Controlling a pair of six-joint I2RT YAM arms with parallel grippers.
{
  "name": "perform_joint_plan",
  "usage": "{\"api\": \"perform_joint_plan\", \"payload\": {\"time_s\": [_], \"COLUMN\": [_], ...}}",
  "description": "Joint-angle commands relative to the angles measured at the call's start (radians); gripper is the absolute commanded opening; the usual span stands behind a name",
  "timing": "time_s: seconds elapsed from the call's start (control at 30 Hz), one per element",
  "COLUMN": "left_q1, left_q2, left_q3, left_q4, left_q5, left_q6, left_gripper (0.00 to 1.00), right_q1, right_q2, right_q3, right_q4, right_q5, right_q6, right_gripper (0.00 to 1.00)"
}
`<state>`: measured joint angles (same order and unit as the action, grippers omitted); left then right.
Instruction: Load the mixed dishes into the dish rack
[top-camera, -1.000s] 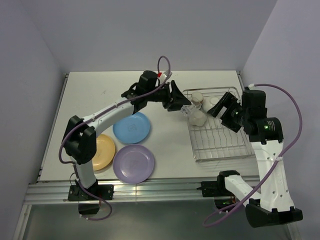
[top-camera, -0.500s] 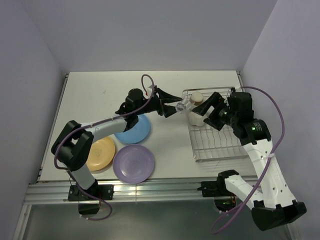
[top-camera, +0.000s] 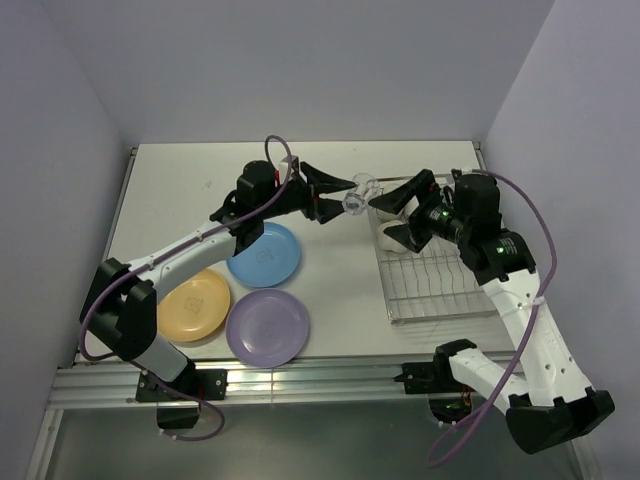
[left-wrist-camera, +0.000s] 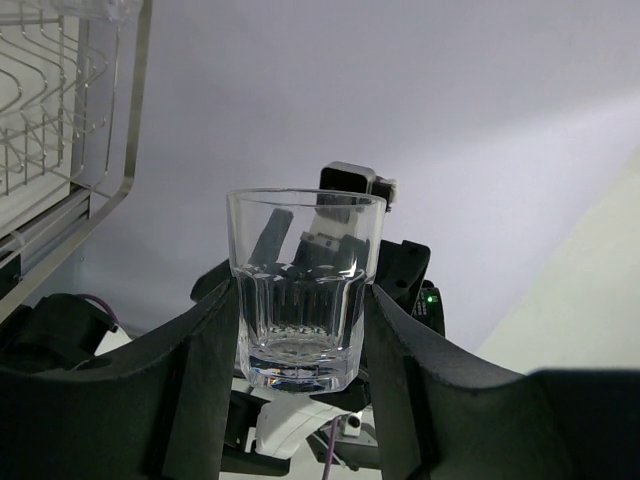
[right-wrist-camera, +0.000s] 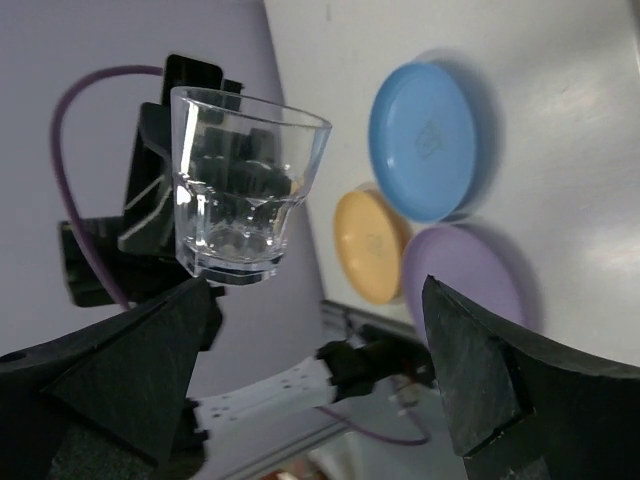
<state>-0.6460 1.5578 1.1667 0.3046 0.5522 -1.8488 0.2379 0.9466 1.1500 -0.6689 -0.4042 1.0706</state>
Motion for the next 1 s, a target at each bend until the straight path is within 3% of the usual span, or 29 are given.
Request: {"api": "perform_joint_plan", "payload": {"time_s": [0.0,0.33,0.97], "left_q1": [0.006,0.003,-0.009], "left_q2": [-0.031,-0.041,-0.008], "left_q3": [-0.033,-0.033,-0.015], "left_q4": [0.125,0.145,0.162], "left_q5": [-0.031,-0.044,-0.032], "left_q6": [-0.026,-0.009,-0.020], "left_gripper": [0.00,0.00,0.00], "right_q1": [0.005,0.005,0.029], "right_q2": [-0.019,-0.060,0.040], "right_q3": [-0.065,-0.271,-0.231], "right_q4": [0.194,0.466,0.634], "right_q5": [-0.114,-0.170,-0.140], "right_q6": [0.303,0.667,0.761], "right_gripper": [0.94,0.92,0.79]}}
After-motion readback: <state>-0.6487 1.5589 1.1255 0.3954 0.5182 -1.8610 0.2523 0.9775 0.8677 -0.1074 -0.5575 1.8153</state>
